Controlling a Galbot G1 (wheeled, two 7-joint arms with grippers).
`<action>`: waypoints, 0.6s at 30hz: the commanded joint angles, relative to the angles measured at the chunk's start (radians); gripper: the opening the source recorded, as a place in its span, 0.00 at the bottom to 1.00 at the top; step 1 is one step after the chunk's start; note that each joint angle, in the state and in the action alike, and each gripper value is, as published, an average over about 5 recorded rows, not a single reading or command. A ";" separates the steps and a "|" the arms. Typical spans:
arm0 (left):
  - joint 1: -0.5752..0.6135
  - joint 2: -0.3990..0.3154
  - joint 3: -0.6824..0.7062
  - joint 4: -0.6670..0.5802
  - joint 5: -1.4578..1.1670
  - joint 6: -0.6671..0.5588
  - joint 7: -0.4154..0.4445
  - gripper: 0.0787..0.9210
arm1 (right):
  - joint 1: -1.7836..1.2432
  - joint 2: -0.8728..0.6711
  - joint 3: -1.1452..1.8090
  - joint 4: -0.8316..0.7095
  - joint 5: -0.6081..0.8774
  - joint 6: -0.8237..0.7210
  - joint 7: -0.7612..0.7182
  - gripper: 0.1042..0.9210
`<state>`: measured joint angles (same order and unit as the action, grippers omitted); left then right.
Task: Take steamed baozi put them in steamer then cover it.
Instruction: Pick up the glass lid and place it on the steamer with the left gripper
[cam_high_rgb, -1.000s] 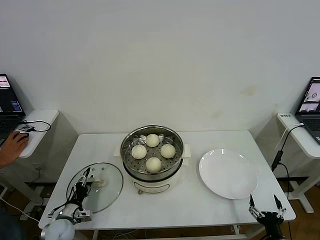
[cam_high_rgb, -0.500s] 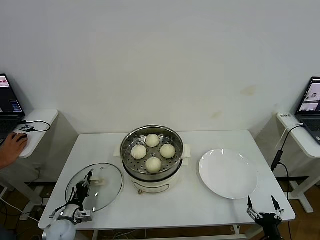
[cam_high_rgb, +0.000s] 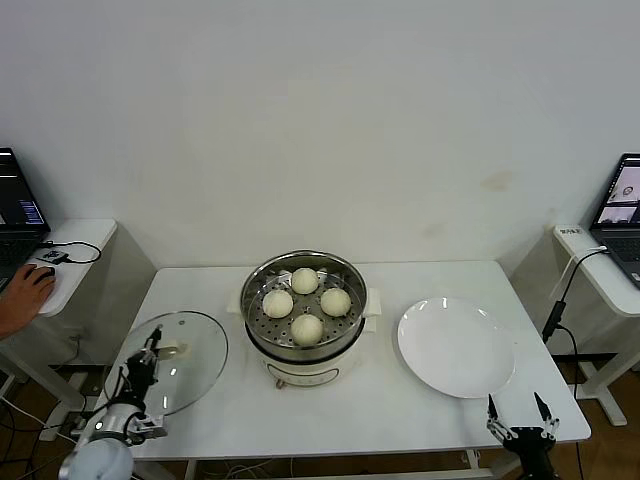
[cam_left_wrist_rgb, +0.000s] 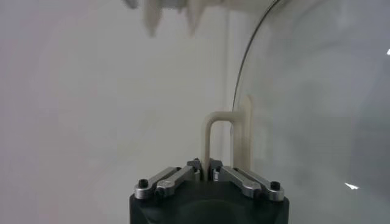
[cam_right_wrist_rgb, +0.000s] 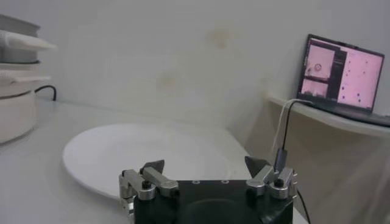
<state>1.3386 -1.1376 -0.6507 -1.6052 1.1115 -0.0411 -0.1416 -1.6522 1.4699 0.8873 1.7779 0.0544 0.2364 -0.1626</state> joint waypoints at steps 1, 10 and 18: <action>0.070 0.073 -0.092 -0.266 -0.051 0.079 0.096 0.08 | -0.008 0.001 -0.026 0.016 -0.031 0.004 0.004 0.88; 0.029 0.104 0.014 -0.442 -0.126 0.180 0.177 0.08 | -0.015 0.013 -0.063 0.019 -0.066 0.033 0.010 0.88; -0.124 0.139 0.316 -0.452 -0.186 0.337 0.201 0.08 | -0.009 0.035 -0.111 0.021 -0.118 0.051 0.020 0.88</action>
<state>1.3381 -1.0358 -0.6088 -1.9544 0.9990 0.1280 0.0044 -1.6623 1.4916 0.8196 1.7974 -0.0144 0.2751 -0.1474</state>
